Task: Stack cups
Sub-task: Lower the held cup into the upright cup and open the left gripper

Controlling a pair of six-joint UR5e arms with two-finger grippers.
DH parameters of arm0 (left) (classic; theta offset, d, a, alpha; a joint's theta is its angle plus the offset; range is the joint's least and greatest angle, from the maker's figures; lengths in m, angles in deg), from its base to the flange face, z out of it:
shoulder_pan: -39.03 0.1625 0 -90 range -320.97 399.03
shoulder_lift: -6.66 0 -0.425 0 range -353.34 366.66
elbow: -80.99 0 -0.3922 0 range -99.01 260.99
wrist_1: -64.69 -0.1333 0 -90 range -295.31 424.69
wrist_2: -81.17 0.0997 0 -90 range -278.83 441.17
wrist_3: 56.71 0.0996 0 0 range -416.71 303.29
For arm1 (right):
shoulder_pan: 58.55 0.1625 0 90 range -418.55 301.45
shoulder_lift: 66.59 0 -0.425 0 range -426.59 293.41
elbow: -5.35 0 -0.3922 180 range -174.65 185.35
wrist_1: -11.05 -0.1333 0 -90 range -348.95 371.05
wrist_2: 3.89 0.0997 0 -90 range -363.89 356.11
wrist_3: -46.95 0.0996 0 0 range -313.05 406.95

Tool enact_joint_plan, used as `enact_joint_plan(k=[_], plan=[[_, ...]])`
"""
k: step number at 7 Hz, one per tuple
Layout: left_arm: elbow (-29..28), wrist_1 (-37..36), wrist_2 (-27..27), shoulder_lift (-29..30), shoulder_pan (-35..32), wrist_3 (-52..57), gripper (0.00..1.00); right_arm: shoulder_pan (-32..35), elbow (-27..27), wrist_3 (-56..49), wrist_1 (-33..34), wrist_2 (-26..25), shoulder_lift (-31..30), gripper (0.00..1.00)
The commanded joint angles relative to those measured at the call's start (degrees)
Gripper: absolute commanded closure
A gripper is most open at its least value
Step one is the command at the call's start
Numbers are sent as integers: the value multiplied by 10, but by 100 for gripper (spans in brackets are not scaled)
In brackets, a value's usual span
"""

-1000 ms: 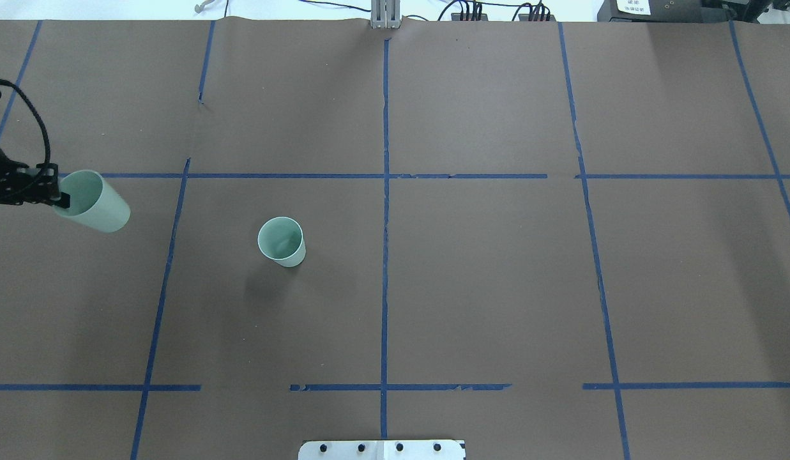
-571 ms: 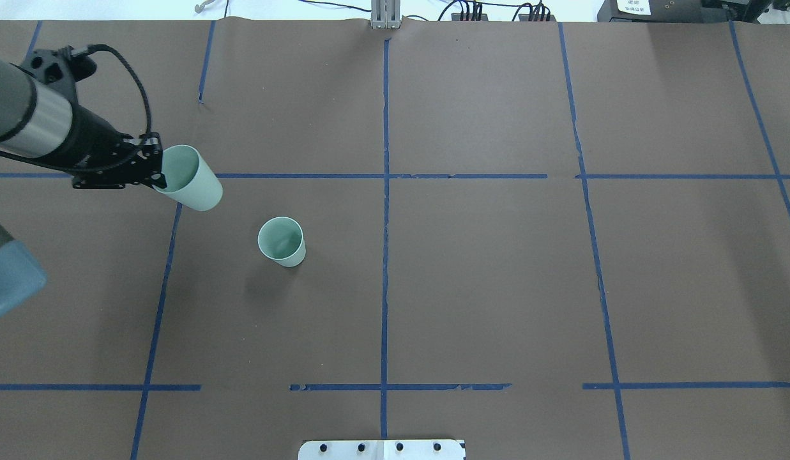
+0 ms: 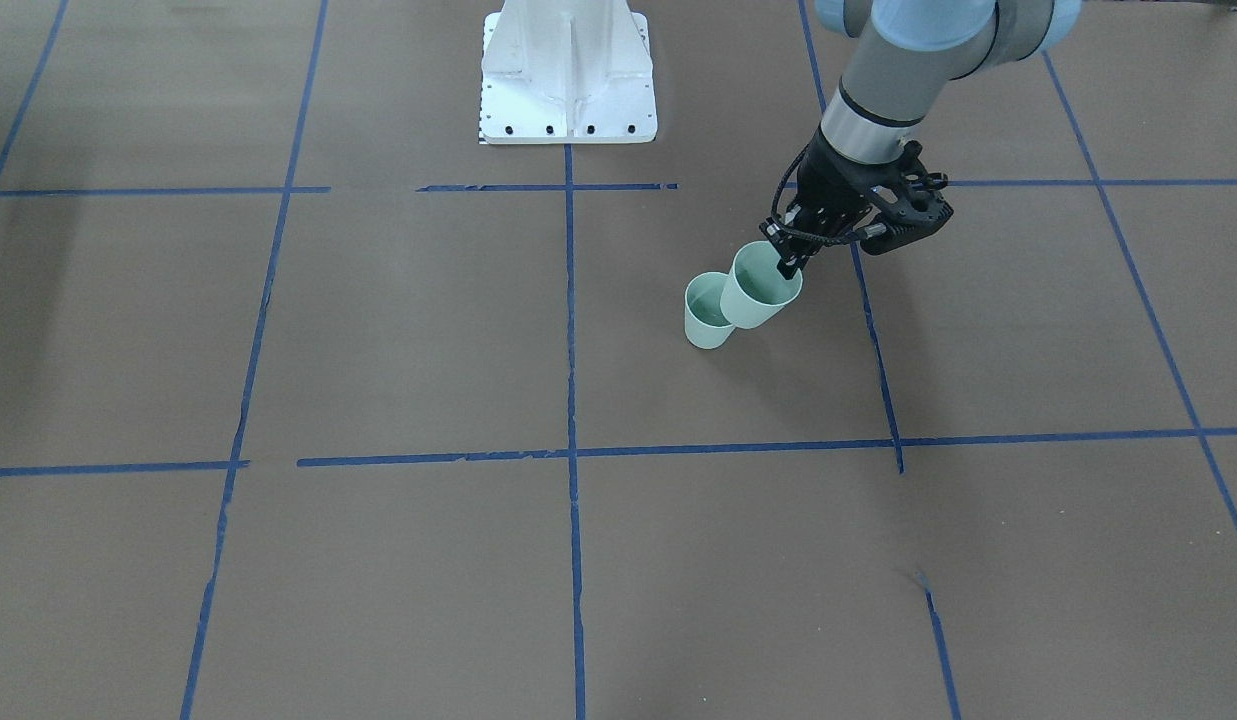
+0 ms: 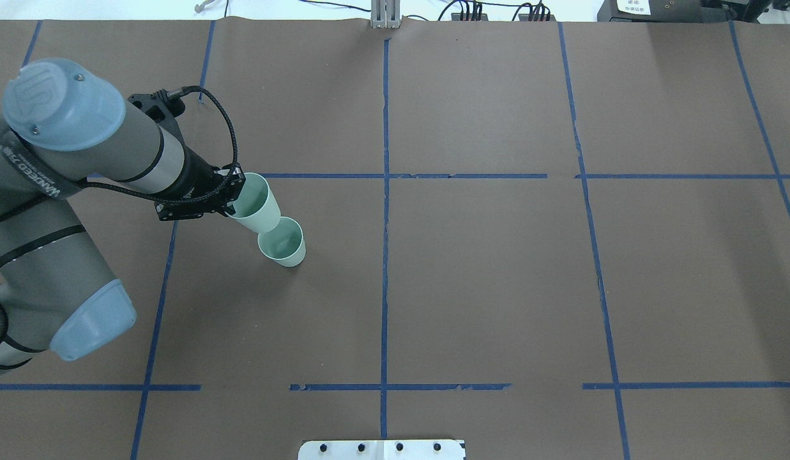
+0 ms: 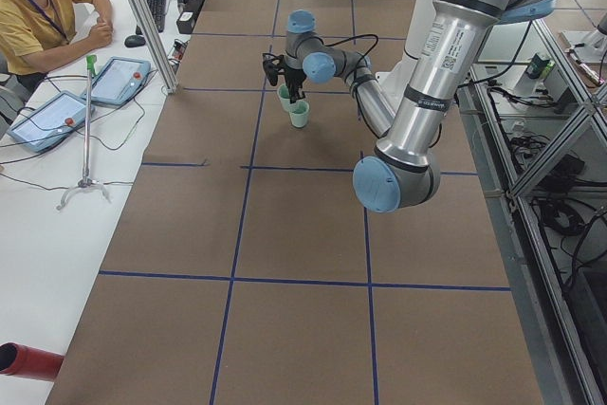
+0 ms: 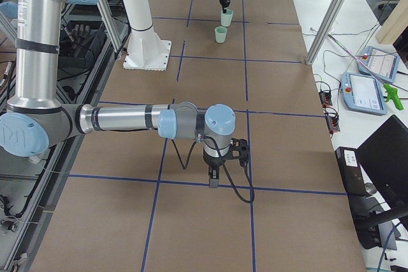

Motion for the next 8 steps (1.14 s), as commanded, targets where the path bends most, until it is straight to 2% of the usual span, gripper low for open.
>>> enact_joint_plan(k=[1, 3, 4, 5, 6, 8], plan=[[-4, 0, 5, 7, 23, -13, 100, 0, 0, 0, 0, 0, 0, 0], [-5, 0, 6, 7, 33, -19, 100, -1, 0, 0, 0, 0, 0, 0], [-5, 0, 6, 7, 32, -20, 93, 0, 0, 0, 0, 0, 0, 0], [-5, 0, 8, 7, 33, -33, 15, 0, 0, 0, 0, 0, 0, 0], [-5, 1, 12, 7, 32, -40, 0, -1, 0, 0, 0, 0, 0, 0], [-1, 6, 10, 3, 28, -38, 0, -1, 0, 0, 0, 0, 0, 0]])
